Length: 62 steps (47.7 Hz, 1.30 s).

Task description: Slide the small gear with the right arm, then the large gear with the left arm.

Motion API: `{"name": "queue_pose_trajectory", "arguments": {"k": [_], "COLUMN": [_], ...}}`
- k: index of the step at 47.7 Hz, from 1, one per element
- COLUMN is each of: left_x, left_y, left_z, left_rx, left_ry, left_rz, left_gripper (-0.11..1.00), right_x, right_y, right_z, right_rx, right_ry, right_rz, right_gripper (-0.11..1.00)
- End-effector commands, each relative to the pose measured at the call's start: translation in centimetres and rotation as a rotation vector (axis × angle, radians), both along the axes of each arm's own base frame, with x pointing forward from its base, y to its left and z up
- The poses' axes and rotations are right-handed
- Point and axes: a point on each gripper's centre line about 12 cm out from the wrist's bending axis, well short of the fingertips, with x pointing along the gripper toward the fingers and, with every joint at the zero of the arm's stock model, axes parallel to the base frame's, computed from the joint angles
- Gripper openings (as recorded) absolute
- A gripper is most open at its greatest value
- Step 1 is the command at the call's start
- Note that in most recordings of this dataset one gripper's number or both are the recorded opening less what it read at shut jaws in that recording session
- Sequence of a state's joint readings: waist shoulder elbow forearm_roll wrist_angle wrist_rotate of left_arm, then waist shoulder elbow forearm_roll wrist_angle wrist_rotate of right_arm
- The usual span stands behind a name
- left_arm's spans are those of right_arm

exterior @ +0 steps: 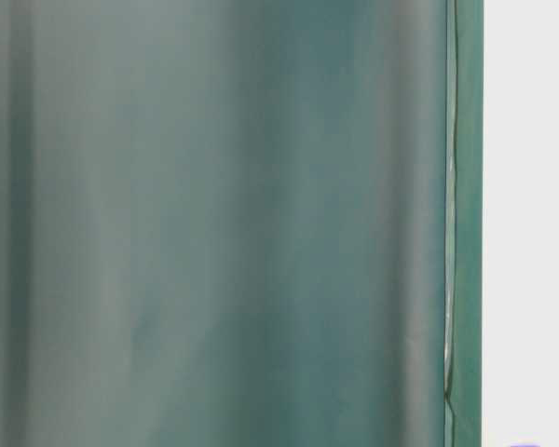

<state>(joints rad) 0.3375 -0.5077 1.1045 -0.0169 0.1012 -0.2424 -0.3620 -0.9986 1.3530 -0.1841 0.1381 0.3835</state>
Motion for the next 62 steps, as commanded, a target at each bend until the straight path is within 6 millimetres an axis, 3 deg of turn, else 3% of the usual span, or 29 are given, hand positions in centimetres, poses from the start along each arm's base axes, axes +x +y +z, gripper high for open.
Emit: {"name": "queue_pose_trajectory", "arguments": {"k": [1,15,27,45,62], "left_x": [0.5,0.3,0.3,-1.5,-3.0], "left_y": [-0.2,-0.6,-2.8,-5.5,-6.6], "left_z": [1.4,2.1,2.5,2.5,3.0], "left_rx": [0.019,0.028,0.051,0.083,0.17], "left_ry": [-0.047,-0.075,-0.097,-0.162,-0.27], "left_rz": [-0.016,-0.028,-0.13,-0.249,-0.329], "left_gripper": [0.0,0.0,0.0,0.0,0.0], "right_x": [0.4,0.4,0.7,1.0,1.0], "right_y": [-0.1,-0.1,0.5,2.8,3.7], "right_z": [1.0,1.0,1.1,1.2,1.3], "right_rx": [-0.009,-0.009,-0.012,-0.031,-0.05], "right_ry": [-0.033,-0.033,-0.047,-0.109,-0.14], "right_rz": [0.002,0.002,0.044,0.185,0.247], "right_gripper": [0.5,0.5,0.5,0.5,0.5]}}
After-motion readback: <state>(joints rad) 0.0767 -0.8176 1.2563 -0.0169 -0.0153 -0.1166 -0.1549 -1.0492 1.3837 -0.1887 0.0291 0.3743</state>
